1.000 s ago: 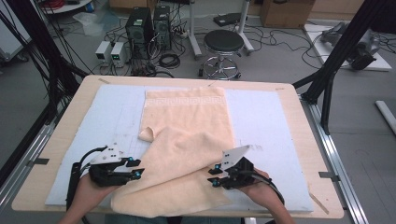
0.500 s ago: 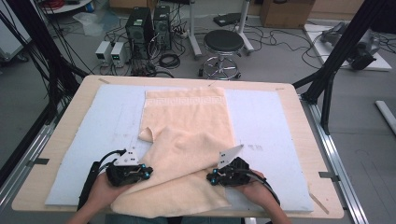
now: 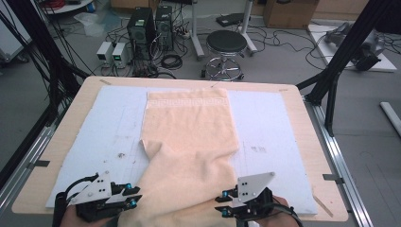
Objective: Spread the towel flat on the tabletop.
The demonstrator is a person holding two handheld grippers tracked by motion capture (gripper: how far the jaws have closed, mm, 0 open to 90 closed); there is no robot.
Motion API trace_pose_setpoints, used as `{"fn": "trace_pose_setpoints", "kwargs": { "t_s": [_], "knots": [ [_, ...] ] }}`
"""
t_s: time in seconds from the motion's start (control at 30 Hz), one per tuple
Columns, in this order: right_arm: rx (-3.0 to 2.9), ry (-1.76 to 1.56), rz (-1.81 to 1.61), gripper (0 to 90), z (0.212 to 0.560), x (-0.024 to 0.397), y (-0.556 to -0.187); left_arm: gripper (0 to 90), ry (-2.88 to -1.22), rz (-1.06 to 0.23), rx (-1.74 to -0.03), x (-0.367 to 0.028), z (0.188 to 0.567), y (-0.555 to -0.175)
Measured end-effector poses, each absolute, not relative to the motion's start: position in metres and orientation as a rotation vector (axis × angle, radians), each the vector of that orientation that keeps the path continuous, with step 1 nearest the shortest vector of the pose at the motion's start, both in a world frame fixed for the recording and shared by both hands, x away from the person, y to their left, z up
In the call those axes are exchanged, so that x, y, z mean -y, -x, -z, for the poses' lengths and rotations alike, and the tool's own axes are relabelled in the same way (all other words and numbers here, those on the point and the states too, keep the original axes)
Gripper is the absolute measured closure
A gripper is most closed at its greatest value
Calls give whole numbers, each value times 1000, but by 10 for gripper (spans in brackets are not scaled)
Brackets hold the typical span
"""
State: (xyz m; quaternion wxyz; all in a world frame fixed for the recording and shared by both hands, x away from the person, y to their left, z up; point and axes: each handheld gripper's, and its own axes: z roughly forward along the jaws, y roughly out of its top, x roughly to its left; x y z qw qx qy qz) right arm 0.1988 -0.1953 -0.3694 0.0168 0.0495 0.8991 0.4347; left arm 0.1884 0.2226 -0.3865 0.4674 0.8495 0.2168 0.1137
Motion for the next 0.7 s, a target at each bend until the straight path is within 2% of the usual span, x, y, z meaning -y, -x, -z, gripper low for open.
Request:
{"fn": "trace_pose_setpoints", "kwargs": {
  "t_s": [0.13,0.2,0.27,0.37,0.43,0.47,0.53,0.6,0.7],
  "knots": [
    [-2760,-239,-1263,688,380,196,-224,714,-2094,-295,-584,-224,400,-212],
    [-2763,-302,-1158,675,398,195,-247,705,-2108,-286,-611,-223,408,-230],
    [-2762,-318,-1149,668,403,196,-253,695,-2112,-296,-640,-223,413,-243],
    [-2781,-396,-1173,622,418,197,-272,620,-2103,-192,-698,-224,422,-266],
    [-2813,-387,-1139,627,425,193,-277,616,-2119,-136,-689,-220,428,-273],
    [-2819,-371,-1123,667,428,191,-278,652,-2131,-119,-678,-217,430,-273],
    [-2850,-352,-1131,789,431,187,-278,793,-2163,-114,-644,-210,433,-271],
    [-2855,-334,-1124,831,430,186,-276,828,-2162,-134,-657,-209,432,-266],
    [-2854,-321,-1147,841,425,187,-270,838,-2135,-169,-688,-218,421,-256]
  ]
}}
